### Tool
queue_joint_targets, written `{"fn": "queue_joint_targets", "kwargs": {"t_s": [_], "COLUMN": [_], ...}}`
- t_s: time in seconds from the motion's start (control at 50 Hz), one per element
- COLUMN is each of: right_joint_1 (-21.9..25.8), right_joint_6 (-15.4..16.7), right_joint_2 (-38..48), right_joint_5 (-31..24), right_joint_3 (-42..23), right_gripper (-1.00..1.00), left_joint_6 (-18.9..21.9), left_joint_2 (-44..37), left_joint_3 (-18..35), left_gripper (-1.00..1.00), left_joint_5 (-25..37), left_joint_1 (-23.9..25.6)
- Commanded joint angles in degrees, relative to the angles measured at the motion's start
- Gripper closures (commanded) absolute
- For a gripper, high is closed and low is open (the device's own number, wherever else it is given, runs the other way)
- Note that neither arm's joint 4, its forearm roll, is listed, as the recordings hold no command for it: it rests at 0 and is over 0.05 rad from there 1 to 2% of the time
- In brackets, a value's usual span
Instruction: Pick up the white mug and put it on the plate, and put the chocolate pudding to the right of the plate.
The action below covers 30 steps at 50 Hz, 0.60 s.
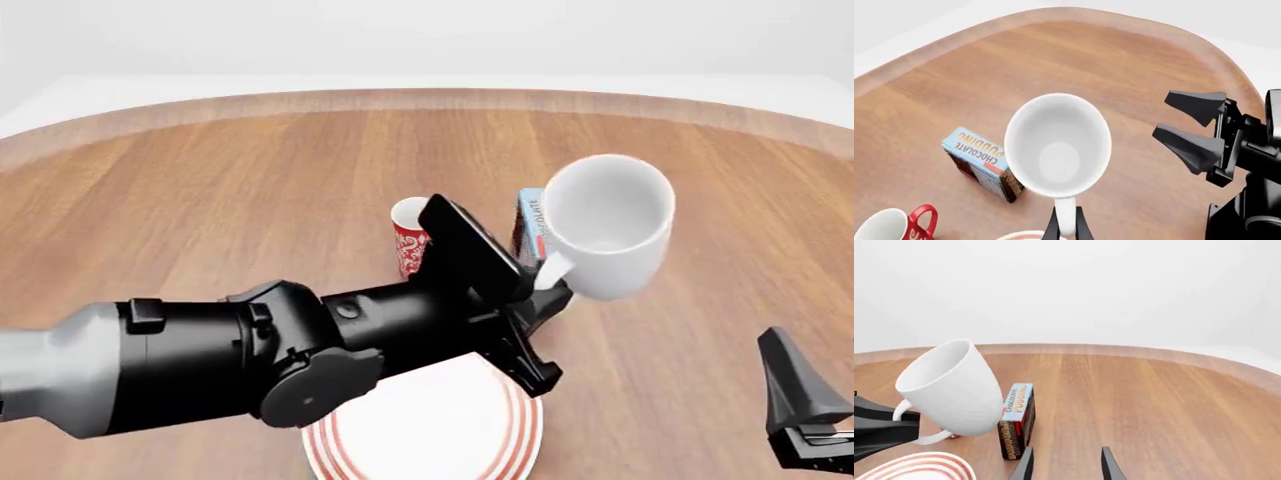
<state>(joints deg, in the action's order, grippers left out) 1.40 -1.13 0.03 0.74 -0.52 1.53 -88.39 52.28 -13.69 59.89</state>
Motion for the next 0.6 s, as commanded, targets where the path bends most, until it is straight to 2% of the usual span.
{"fn": "queue_joint_targets", "kwargs": {"t_s": [0.02, 0.6], "right_joint_1": [0.07, 0.19], "right_joint_6": [-0.07, -0.04], "right_joint_2": [-0.01, -0.01], "right_joint_5": [0.01, 0.23], "right_joint_3": [-0.01, 0.04], "right_gripper": [-1.00, -1.00], "left_joint_6": [-0.06, -1.01], "left_joint_2": [3.69, 11.23], "left_joint_3": [-4.57, -16.91], "left_gripper": [1.00, 1.00], "left_joint_5": [-1.46, -2.10], "left_joint_1": [-0.61, -3.04]}}
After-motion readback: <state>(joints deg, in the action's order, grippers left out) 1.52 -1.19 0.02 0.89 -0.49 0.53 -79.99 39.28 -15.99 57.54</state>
